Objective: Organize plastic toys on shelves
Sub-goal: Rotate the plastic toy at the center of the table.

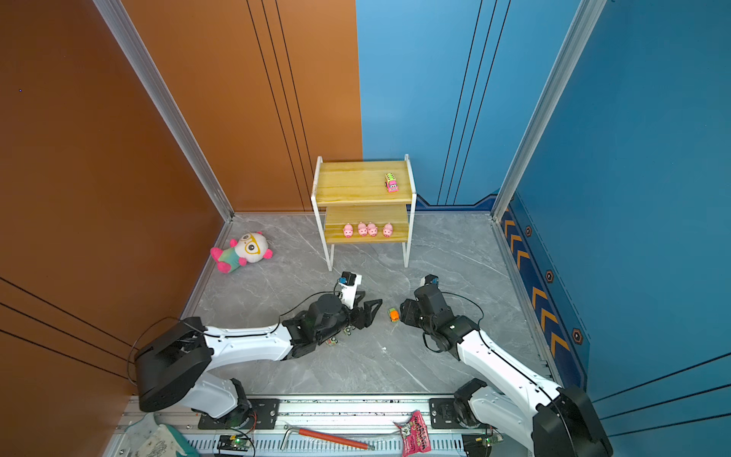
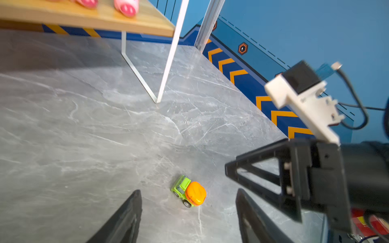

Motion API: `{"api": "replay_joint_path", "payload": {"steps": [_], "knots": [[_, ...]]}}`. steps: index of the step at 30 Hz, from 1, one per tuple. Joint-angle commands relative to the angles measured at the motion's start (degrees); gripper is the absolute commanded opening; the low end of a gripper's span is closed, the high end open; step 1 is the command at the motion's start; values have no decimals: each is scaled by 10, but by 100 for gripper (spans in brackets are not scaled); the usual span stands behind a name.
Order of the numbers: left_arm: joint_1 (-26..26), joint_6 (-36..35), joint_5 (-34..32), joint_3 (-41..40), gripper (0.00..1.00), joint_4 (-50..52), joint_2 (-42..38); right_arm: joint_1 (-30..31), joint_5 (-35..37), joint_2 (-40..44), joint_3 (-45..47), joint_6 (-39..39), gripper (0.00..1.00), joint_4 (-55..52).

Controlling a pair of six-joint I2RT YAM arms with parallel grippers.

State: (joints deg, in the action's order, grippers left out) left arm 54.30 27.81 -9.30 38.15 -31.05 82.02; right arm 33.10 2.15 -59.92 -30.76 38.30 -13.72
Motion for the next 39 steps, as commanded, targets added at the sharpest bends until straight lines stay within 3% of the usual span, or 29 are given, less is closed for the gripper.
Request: {"api": "replay_joint_path", "payload": {"steps": [1, 6, 15, 27, 39], "knots": [[-28, 18, -23, 15, 78, 163, -60, 42, 62, -28, -24, -57, 60, -20], [-73, 32, -15, 2, 83, 263, -132, 65, 79, -77, -29, -73, 62, -11], [-131, 55, 8, -33, 84, 293, -195, 59, 54, -158, -50, -79, 64, 30], [-165, 58, 32, -40, 84, 279, -200, 47, 97, -223, -82, -100, 59, -29], [-172, 48, 38, -25, 84, 288, -193, 8, 98, -218, -63, -37, 57, -47]]}}
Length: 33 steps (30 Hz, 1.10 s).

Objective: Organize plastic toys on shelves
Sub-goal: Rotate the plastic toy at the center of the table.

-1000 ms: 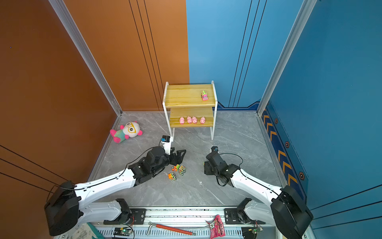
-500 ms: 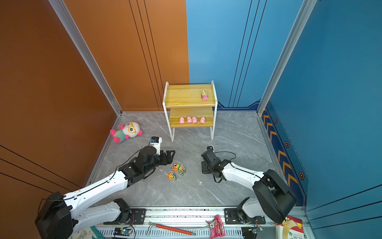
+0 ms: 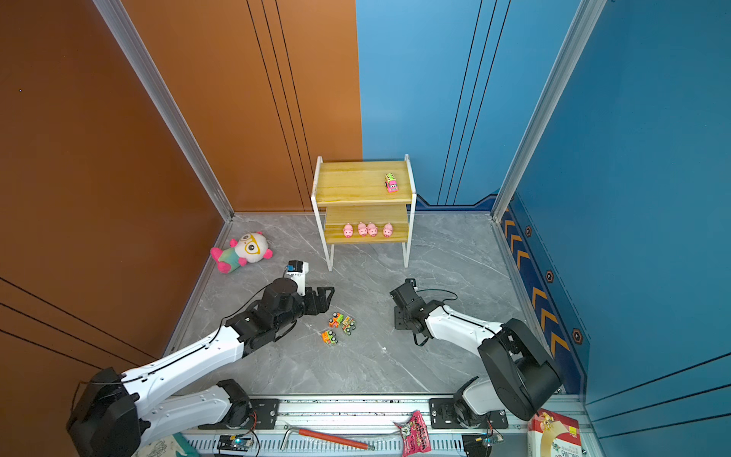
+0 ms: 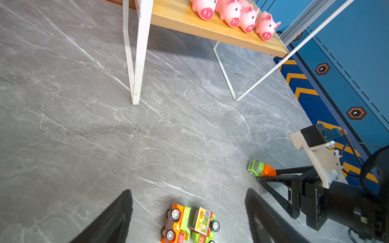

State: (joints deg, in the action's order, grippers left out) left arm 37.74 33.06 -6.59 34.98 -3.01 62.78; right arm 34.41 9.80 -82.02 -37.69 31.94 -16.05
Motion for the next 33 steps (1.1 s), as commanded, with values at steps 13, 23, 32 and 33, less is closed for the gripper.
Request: {"api": "replay_joint_path", "payload": {"steps": [13, 23, 32, 33], "knots": [[-13, -9, 15, 13, 85, 20, -7, -54, 44, 57, 51, 102, 56, -27], [-15, -12, 18, 11, 85, 18, -6, -101, 39, 49, 42, 99, 57, -9], [-21, -13, 11, 2, 85, 31, -30, -97, 14, -25, -14, 108, 55, 41], [-22, -13, 10, 1, 85, 32, -31, -94, 14, -35, -22, 109, 55, 43]]}}
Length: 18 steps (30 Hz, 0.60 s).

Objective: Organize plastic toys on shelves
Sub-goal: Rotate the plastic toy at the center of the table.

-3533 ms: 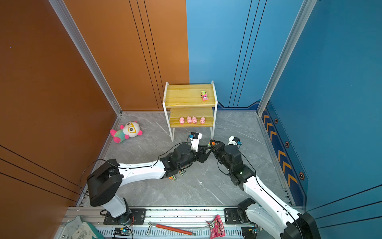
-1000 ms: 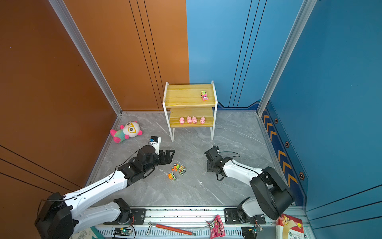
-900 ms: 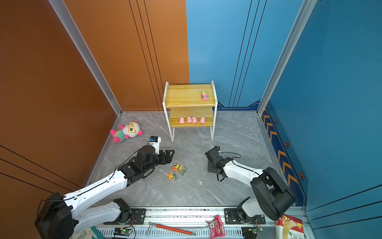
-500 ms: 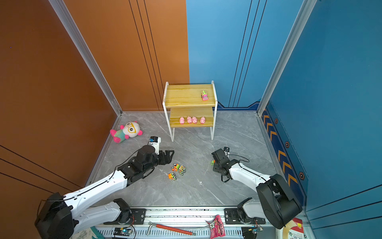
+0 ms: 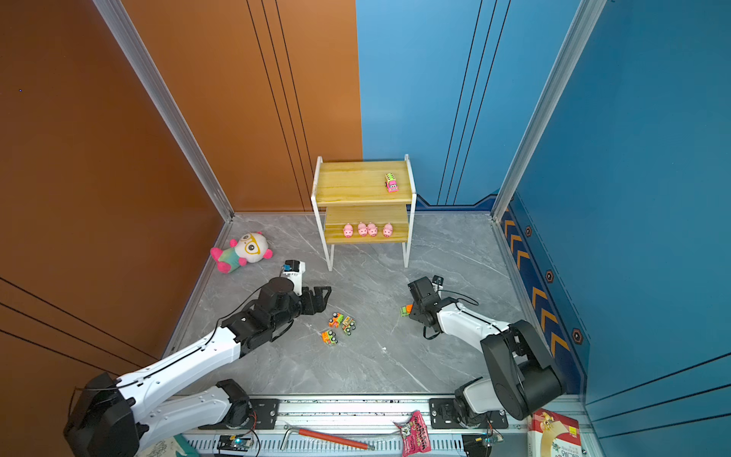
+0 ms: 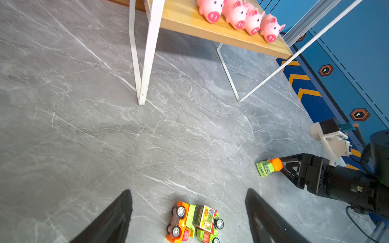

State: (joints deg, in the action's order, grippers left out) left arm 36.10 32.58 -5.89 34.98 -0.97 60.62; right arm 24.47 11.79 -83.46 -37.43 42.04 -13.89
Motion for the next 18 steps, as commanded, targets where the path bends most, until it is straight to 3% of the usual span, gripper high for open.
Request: {"api": "replay_joint_path", "payload": {"steps": [1, 9, 15, 18], "knots": [[-7, -8, 4, 0, 85, 12, -11, 10, -5, -34, -33, 9, 55, 25], [-20, -9, 10, -4, 85, 15, -16, 19, 0, -105, -95, 3, 54, 42], [-22, -30, 9, -1, 85, 27, -13, 18, 15, -30, -88, 2, 55, 3], [-6, -61, -7, 18, 85, 52, -5, 27, 13, 29, -66, 39, 56, -23]]}}
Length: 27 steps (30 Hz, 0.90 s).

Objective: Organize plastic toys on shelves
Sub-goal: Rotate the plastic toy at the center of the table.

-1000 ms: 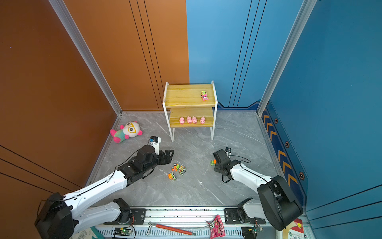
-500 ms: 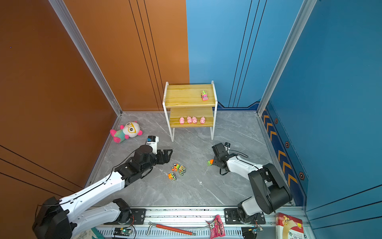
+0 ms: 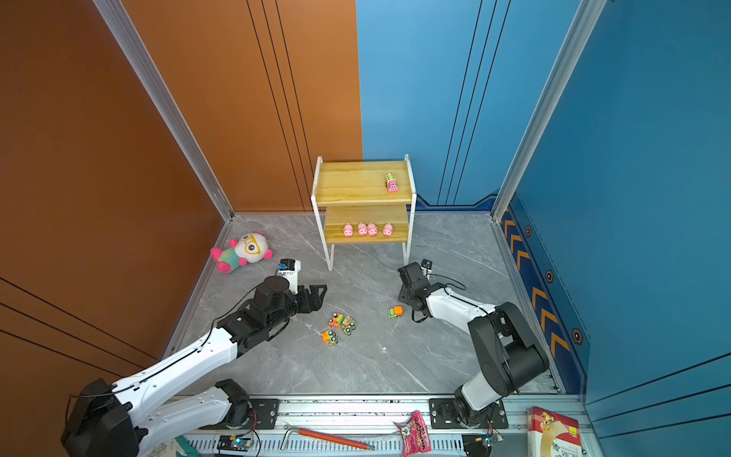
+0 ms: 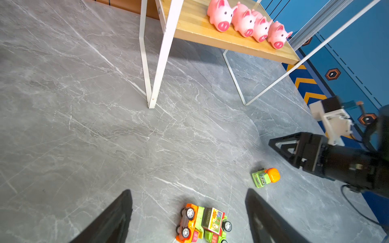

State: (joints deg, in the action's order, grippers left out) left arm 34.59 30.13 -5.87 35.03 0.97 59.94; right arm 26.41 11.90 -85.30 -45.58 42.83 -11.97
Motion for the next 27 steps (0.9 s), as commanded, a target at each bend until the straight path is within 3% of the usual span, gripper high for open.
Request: {"api": "replay_joint_path", "payload": {"steps": [1, 6, 8, 13, 18, 27], "knots": [[17, -49, -14, 32, 85, 48, 7, 13, 15, 66, 22, 56, 57, -52], [32, -118, -4, 129, 85, 171, 36, 55, 34, 109, 13, 190, 61, -111], [28, -137, 4, 169, 90, 225, 44, 70, 36, 112, 3, 243, 63, -134], [13, -184, 62, 218, 93, 321, 56, 115, 55, 105, -14, 377, 66, -194], [0, -194, 102, 193, 93, 322, 61, 155, 61, 66, -33, 443, 70, -199], [-21, -196, 125, 184, 93, 317, 32, 157, 61, -14, -71, 493, 70, -200]]}}
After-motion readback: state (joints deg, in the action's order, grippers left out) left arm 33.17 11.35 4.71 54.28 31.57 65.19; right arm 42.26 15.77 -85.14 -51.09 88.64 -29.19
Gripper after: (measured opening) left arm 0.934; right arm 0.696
